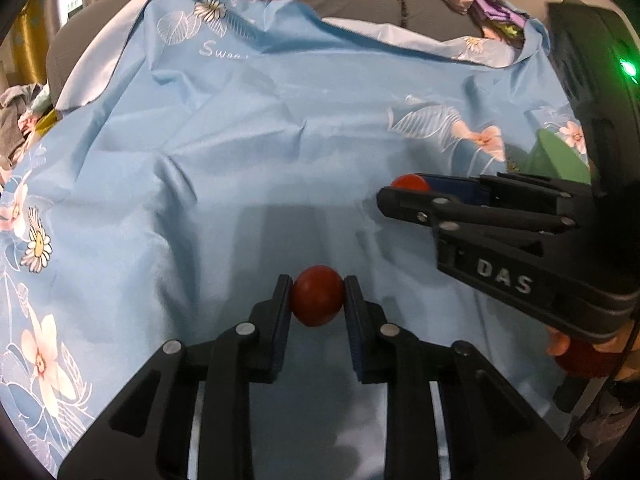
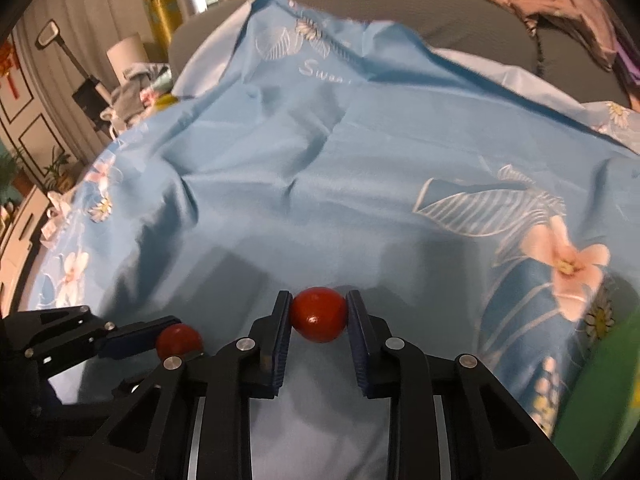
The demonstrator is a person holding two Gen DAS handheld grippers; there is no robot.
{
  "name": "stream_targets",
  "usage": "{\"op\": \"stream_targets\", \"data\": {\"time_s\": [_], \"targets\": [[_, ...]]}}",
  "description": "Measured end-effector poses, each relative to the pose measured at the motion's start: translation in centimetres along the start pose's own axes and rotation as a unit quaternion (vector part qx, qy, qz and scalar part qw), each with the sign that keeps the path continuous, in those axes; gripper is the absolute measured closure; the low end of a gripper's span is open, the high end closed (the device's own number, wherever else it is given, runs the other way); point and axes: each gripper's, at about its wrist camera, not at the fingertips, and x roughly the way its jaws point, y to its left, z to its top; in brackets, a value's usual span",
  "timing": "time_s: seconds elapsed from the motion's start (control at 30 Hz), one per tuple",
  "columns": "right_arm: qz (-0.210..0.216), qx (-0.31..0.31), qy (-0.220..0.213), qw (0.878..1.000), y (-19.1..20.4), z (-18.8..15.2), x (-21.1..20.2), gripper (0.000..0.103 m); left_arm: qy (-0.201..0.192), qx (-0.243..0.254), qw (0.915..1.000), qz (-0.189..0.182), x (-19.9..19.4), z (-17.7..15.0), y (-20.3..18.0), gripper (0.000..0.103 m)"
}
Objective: Organize fruits
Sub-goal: 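Grasp a cherry tomato with the left tool while the right tool grasps the other, then carry both cherry tomatoes over the green bowl and open both tools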
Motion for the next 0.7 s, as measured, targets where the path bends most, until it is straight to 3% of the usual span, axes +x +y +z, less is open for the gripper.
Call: {"op": "stream_targets", "data": {"time_s": [0.7], "targets": [[-0.005, 0.021, -0.059, 0.998, -0.9, -6.4, -10.6, 0.074, -0.029, 0.04, 0.9988, -0.009, -6.0, -1.7, -5.6, 0.078]]}}
